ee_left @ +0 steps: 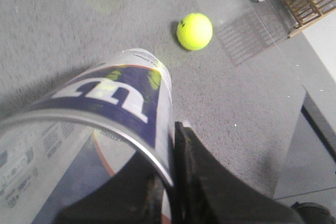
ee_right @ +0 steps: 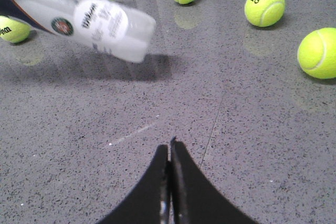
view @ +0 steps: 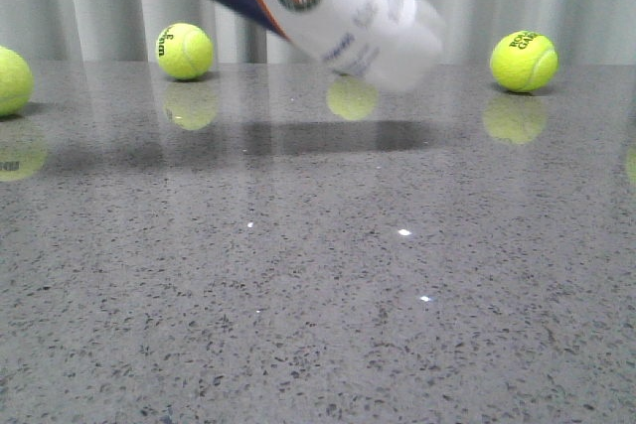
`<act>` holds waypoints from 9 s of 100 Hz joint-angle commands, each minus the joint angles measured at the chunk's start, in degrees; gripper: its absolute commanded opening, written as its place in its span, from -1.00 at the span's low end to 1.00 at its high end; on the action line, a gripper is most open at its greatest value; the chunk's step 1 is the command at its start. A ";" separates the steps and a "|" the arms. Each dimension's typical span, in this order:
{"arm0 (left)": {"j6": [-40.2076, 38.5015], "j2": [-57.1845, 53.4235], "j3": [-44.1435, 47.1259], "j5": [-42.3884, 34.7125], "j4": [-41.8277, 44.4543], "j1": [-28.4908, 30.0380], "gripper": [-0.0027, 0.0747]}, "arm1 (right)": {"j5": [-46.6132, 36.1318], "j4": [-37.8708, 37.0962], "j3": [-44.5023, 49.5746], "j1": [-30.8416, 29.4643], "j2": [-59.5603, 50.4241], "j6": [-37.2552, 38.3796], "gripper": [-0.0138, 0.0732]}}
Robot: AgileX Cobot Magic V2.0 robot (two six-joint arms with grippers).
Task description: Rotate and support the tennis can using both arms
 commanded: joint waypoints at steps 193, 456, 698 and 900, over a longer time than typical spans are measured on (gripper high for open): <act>-35.04 -4.00 -19.17 16.18 51.75 -16.45 0.40 | -4.66 -0.17 -1.32 -0.31 0.66 -0.34 -0.83; -33.81 -48.02 29.35 -37.84 55.82 -21.19 -0.99 | -4.66 -0.17 -1.32 -0.31 0.66 -0.34 -0.83; -36.36 -89.32 76.30 -54.61 61.51 11.58 -0.99 | -4.67 -0.17 -1.32 -0.31 0.66 -0.34 -0.83; -36.36 -89.32 76.30 -54.61 61.51 11.58 -0.99 | -43.17 0.55 29.14 -26.43 -10.55 -8.92 -0.83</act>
